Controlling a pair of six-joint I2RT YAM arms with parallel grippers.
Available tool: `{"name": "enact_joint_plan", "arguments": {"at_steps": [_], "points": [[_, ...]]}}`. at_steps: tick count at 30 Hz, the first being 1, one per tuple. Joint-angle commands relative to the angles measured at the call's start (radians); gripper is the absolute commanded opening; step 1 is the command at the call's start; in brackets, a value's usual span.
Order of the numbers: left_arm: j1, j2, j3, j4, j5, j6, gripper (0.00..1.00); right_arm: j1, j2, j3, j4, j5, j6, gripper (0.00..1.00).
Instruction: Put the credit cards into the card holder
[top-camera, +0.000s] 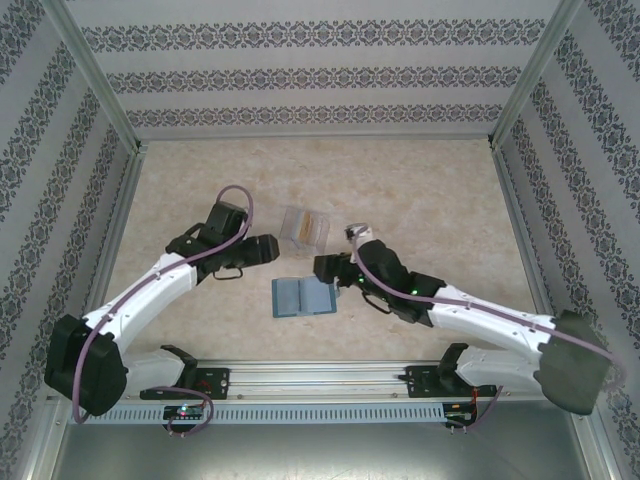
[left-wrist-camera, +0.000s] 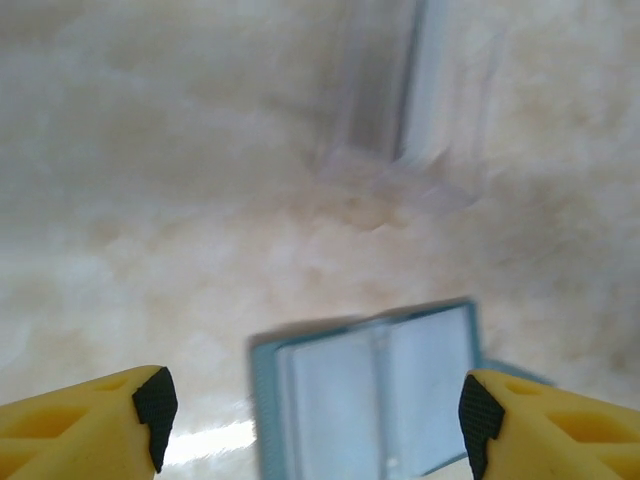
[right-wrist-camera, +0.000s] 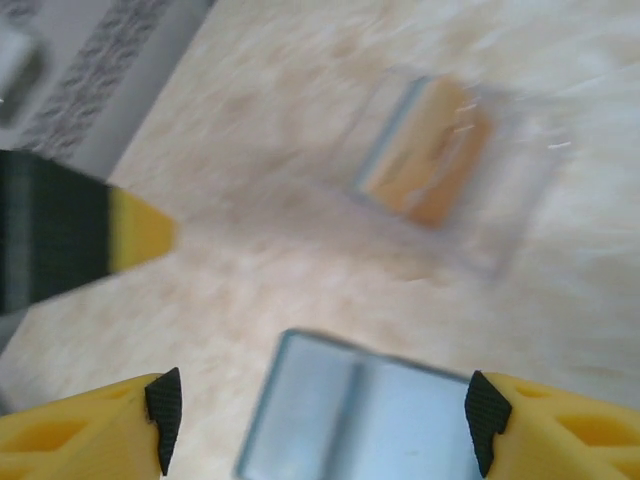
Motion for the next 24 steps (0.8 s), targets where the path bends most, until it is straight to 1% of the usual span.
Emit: {"name": "enact_joint_plan", "arguments": {"at_steps": [1,2,3,4,7,10,16,20,24], "points": [[-0.024,0.082,0.134,0.0,0.032,0.064,0.78,-0.067,-0.084,-0.056,-0.118,0.141,-0.025,0.86],[-0.027,0.118,0.171,-0.005,0.036,0.076,0.79,-0.091,-0.112,-0.072,-0.121,0.136,-0.027,0.97],[-0.028,0.165,0.215,-0.015,0.044,0.089,0.8,-0.111,-0.141,-0.088,-0.125,0.134,-0.03,0.98],[-0.027,0.205,0.255,-0.027,0.046,0.098,0.8,-0.126,-0.165,-0.099,-0.128,0.132,-0.033,0.98],[-0.026,0.343,0.373,-0.062,0.066,0.124,0.75,-0.172,-0.232,-0.119,-0.163,0.121,-0.039,0.98],[-0.029,0.455,0.457,-0.075,0.097,0.123,0.74,-0.203,-0.291,-0.135,-0.204,0.119,-0.044,0.98],[-0.029,0.567,0.565,-0.116,0.072,0.136,0.75,-0.245,-0.394,-0.173,-0.264,0.099,-0.061,0.98],[-0.028,0.643,0.623,-0.145,0.113,0.143,0.75,-0.274,-0.44,-0.194,-0.287,0.092,-0.061,0.98],[-0.028,0.703,0.652,-0.157,0.154,0.132,0.7,-0.29,-0.462,-0.2,-0.297,0.09,-0.062,0.98]]}}
